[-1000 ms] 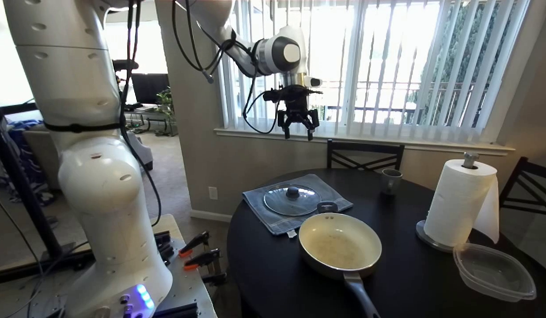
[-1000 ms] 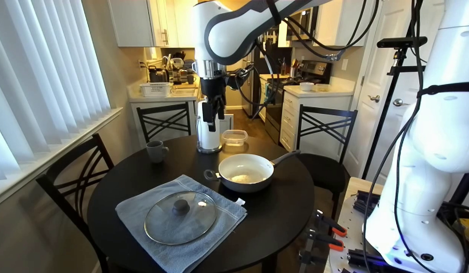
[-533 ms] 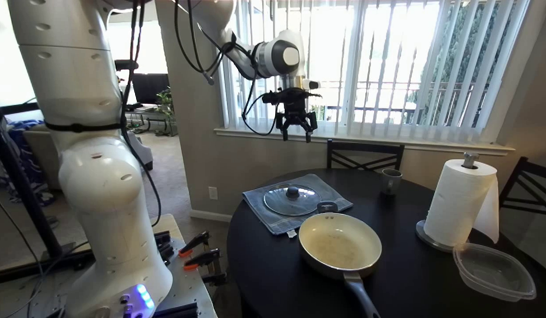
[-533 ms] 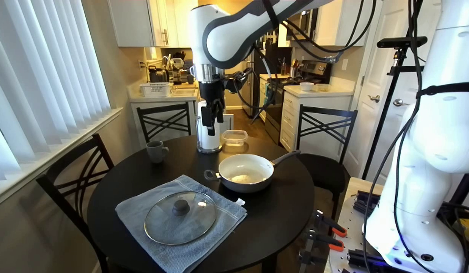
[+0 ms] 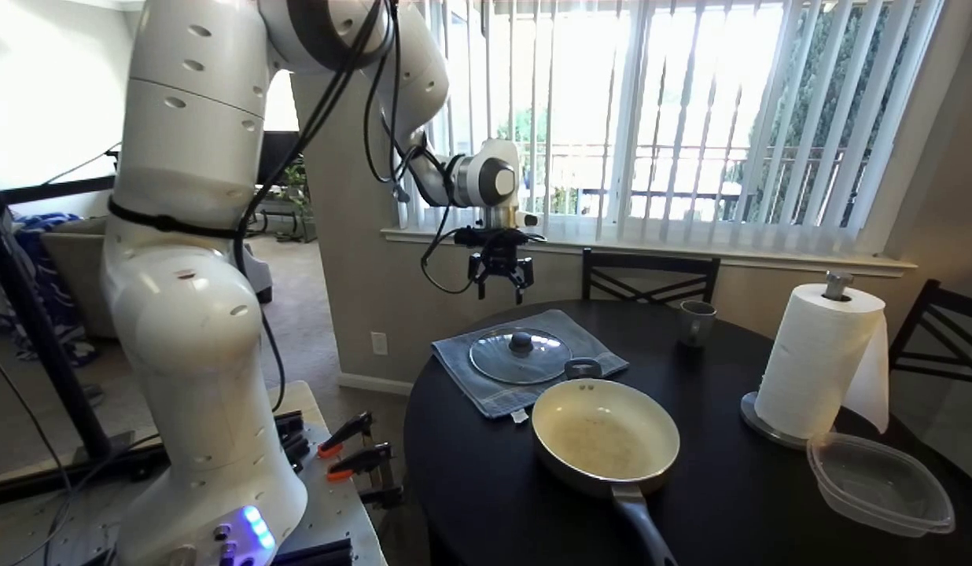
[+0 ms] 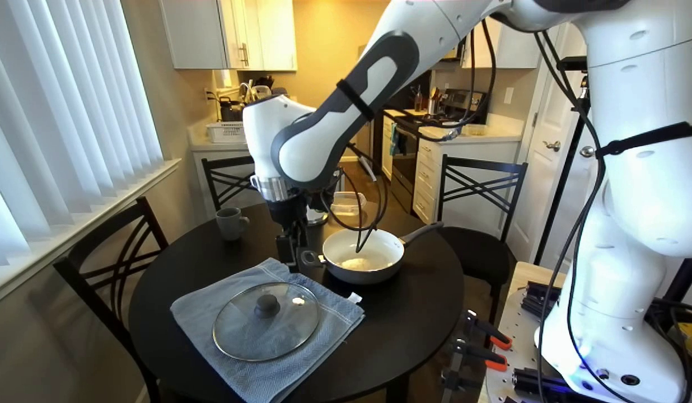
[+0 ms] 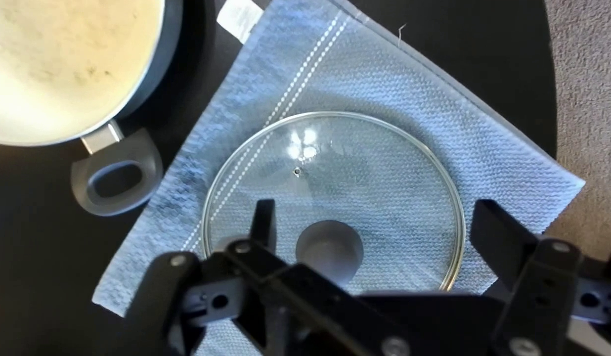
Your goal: Put the lid on the pan
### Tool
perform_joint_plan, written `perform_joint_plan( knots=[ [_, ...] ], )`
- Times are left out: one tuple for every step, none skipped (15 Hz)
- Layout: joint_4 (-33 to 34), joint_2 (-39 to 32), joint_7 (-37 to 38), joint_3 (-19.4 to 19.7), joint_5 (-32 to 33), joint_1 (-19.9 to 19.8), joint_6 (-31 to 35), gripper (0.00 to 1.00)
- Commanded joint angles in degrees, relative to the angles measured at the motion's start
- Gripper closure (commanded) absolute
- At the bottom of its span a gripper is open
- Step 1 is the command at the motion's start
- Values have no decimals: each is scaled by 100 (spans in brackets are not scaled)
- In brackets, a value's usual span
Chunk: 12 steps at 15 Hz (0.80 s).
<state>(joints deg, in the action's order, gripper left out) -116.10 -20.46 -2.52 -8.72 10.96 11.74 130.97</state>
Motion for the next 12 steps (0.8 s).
perform_joint_plan(
  knots=[
    [294,-507,17,110,315,91,552,0],
    [363,-645,27,154,362,100,728,0],
    [449,-777,43,204,396,104,842,0],
    [559,-931,41,255,411,96,941,0],
    [662,-1064,14,290,402,84,990,0],
    [809,-1255,23,343,411,94,1011,0],
    [930,-1414,16,377,416,98,1146,0],
    [1119,-1591,69,428,419,141,1094,0],
    [1288,-1756,88,460,427,179,1099,0],
    [1471,-1937,92,482,442,218,1115,0],
    [1665,-2104,70,467,409,249,1022,0],
    [1842,-2267,58,473,405,288,985,0]
  ],
)
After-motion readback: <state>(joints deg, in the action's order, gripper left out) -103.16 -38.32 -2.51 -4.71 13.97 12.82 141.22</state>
